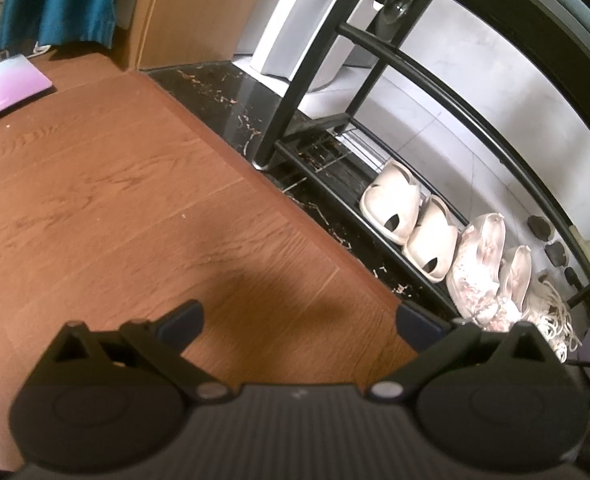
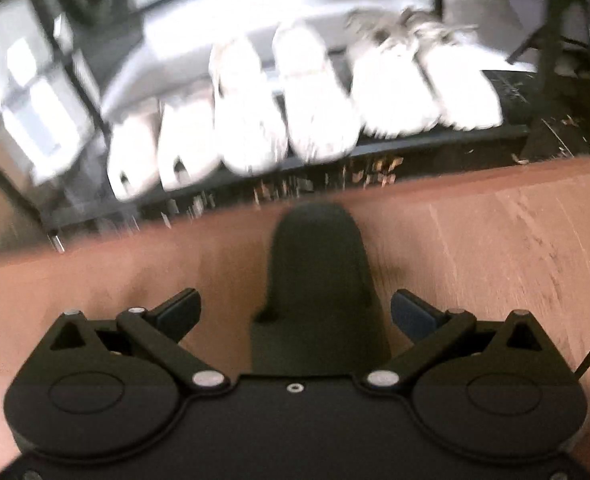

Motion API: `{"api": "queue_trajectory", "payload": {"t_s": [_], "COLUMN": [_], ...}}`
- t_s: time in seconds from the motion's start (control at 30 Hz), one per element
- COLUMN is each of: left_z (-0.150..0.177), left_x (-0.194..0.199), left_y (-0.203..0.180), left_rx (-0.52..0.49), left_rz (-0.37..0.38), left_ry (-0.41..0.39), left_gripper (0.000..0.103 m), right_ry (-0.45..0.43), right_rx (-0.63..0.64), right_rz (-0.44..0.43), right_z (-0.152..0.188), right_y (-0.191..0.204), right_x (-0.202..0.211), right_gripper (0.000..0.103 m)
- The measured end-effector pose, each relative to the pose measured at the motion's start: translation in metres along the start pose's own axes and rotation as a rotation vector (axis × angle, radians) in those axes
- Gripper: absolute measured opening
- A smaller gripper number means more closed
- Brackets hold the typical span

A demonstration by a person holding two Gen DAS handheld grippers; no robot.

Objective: Organize scattered shoes
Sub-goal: 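Move the left tool toward the second black slipper beside the chair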

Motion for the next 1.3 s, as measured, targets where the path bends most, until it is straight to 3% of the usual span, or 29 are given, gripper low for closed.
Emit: {"api": "queue_trajectory", "payload": {"t_s": [0.1, 0.17, 0.43, 0.6, 0.87, 1.0, 1.13, 1.23, 1.3], "left_z": [0.000, 0.000, -0.002, -0.002, -0.003, -0.005, -0.008, -0.003, 0.007], "left_x": [0.001, 0.003, 0.006, 0.005, 0.018, 0.025, 0.022, 0.023, 0.023], "left_y": [0.000, 0.000, -0.003, -0.006, -0.018, -0.022, -0.028, -0.036, -0.055], "left_rx": [0.001, 0.000, -0.032, -0.056, -0.091, -0.110, -0.068, 0.015, 0.003], "left_rz": [-0.002, -0.003, -0.022, -0.038, 0.006, 0.039, 0.038, -0.024, -0.016], "left_ry": [-0.002, -0.003, -0.021, -0.024, -0.032, -0.044, -0.018, -0.029, -0.021], "left_gripper": [0.102, 0.102, 0.102, 0.102, 0.102, 0.102, 0.102, 0.102, 0.102], "right_ry": [-0.047, -0.083, -0.176, -0.255, -0.452, -0.468, -0.471, -0.408, -0.355], "right_rx": [-0.168, -0.210, -0.230, -0.049, 0.265, 0.355, 0.422, 0.413, 0.412], "right_rz": [-0.002, 0.018, 0.121, 0.121, 0.084, 0.027, -0.054, -0.080, -0.069], "right_z": [-0.011, -0.016, -0.037, -0.042, -0.053, -0.063, -0.086, -0.102, -0.113], "right_y": [-0.025, -0.039, -0.079, -0.058, -0.008, 0.012, 0.022, 0.011, -0.006], "right_x": [0.025, 0.033, 0.037, 0.048, 0.115, 0.162, 0.225, 0.259, 0.272], "right_gripper": [0.103, 0.103, 0.103, 0.103, 0.103, 0.103, 0.103, 0.103, 0.103]}}
Point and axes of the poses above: each gripper's, at about its wrist camera, not at the fingertips, and x roughly against the way its jaws point, y to its left, z to its underside, the point moved 8 cm from there along -x, roughly the way its jaws point, and after that the axes turned 9 degrees about -y, right-handed, at the moved point
